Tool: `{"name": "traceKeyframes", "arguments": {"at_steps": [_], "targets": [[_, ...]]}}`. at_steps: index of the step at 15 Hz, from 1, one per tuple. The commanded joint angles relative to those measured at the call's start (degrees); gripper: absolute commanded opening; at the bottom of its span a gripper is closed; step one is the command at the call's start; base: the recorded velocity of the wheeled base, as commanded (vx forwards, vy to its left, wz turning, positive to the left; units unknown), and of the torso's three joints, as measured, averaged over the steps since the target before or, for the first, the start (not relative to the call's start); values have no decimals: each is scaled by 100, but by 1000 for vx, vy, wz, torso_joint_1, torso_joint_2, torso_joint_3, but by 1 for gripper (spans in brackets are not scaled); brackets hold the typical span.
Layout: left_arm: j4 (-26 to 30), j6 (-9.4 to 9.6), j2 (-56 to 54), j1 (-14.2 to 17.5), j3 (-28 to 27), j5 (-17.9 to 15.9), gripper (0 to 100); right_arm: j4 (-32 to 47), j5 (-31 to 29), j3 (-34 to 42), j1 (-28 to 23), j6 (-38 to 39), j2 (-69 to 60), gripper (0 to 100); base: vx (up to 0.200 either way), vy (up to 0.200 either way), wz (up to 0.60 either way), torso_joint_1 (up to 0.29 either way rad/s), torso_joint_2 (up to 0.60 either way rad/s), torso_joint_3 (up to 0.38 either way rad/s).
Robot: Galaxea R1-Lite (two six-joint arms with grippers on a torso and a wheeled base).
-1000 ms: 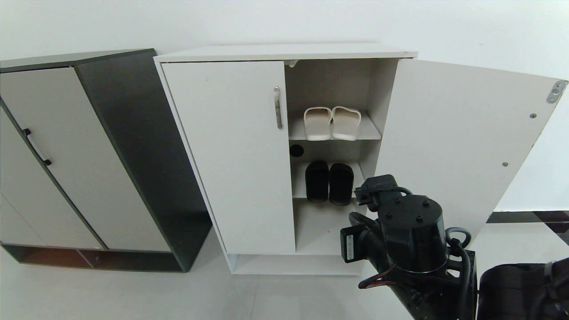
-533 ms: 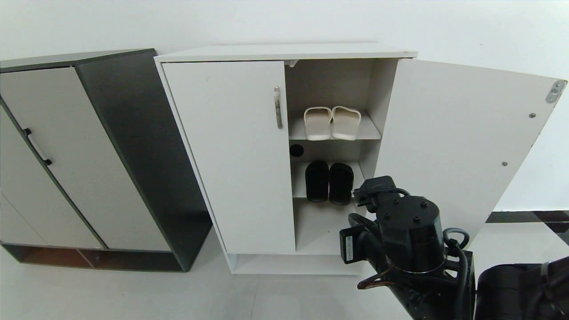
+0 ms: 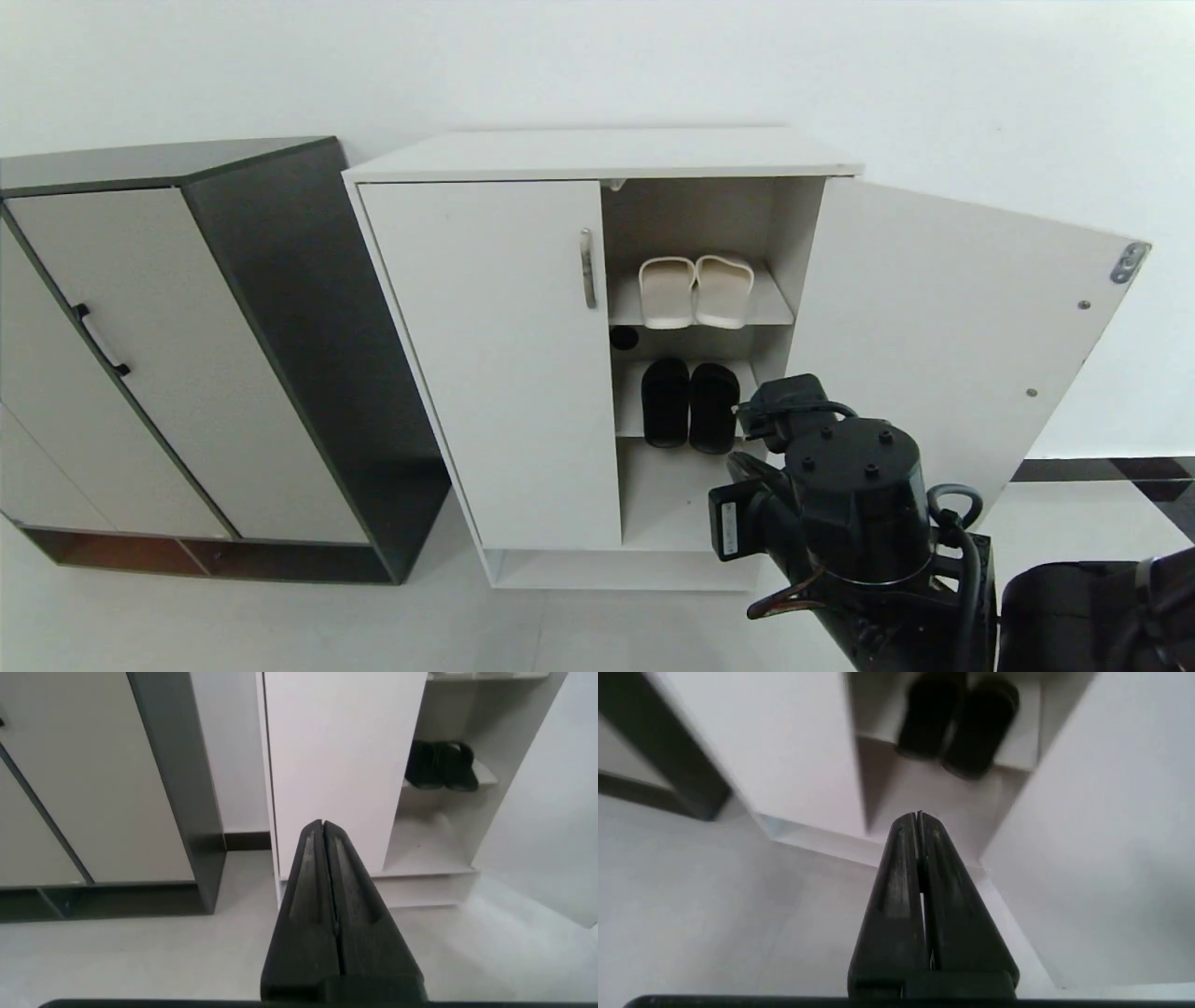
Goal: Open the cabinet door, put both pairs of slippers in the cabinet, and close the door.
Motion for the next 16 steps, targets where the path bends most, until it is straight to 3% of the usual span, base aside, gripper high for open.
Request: {"name": "traceKeyframes", "arguments": {"at_steps": [1,16], "targets": [[4,-3,6,0,2,1,0,-3,0,3,-5,-1,4,0,0,0,0,95,-486,-349],[4,-3,6,-9,2,1,0,6,-9,3,-5,-1,4,0,0,0,0,163,-480,-323]]}}
